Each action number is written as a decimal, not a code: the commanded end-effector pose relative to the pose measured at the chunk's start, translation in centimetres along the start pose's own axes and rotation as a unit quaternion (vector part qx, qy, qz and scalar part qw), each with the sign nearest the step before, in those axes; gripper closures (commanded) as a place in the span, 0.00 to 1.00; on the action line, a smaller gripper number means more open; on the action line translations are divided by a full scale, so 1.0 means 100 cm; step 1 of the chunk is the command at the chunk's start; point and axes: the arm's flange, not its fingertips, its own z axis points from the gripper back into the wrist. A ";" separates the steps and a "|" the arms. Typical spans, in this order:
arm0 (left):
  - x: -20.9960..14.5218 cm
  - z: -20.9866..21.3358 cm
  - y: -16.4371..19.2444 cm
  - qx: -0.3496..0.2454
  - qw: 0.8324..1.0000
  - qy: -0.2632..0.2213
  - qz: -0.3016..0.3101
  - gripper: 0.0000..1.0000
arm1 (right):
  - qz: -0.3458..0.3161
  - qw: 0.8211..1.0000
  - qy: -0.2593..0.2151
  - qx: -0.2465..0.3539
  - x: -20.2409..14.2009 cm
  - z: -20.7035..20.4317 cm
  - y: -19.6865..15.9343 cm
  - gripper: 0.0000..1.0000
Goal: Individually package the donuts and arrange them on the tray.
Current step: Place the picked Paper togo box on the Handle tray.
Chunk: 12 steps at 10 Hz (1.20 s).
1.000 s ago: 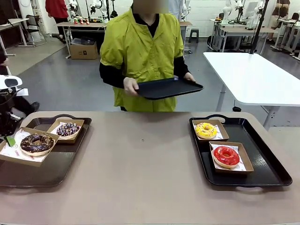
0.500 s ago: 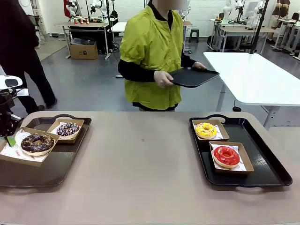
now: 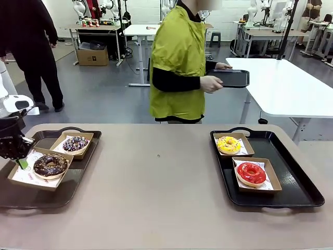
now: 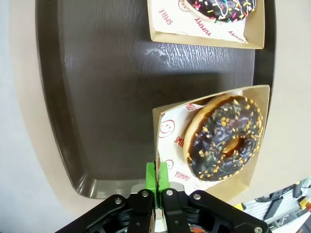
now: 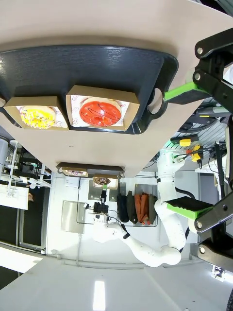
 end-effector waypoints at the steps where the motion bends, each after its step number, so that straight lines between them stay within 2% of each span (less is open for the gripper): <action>1: -0.002 -0.008 -0.005 0.007 0.999 -0.015 -0.028 0.99 | 0.000 1.000 -0.003 0.004 0.000 0.000 0.004 0.00; 7: 0.000 -0.034 -0.013 0.036 0.999 -0.001 -0.030 0.99 | 0.000 1.000 -0.003 0.004 0.000 0.000 0.004 0.00; 8: 0.000 -0.035 -0.013 0.036 0.999 0.002 -0.028 0.47 | 0.000 1.000 -0.003 0.004 0.000 0.000 0.004 0.00; 9: 0.000 -0.035 -0.013 0.037 0.999 0.002 -0.030 0.39 | 0.000 1.000 -0.003 0.004 0.000 0.000 0.004 0.00; 10: -0.002 -0.034 -0.013 0.035 0.999 0.001 -0.029 0.00 | 0.000 1.000 -0.003 0.004 0.000 0.000 0.004 0.00; 12: -0.002 -0.029 -0.011 0.033 0.999 0.001 -0.027 0.00 | 0.000 1.000 -0.003 0.004 0.000 0.000 0.004 0.00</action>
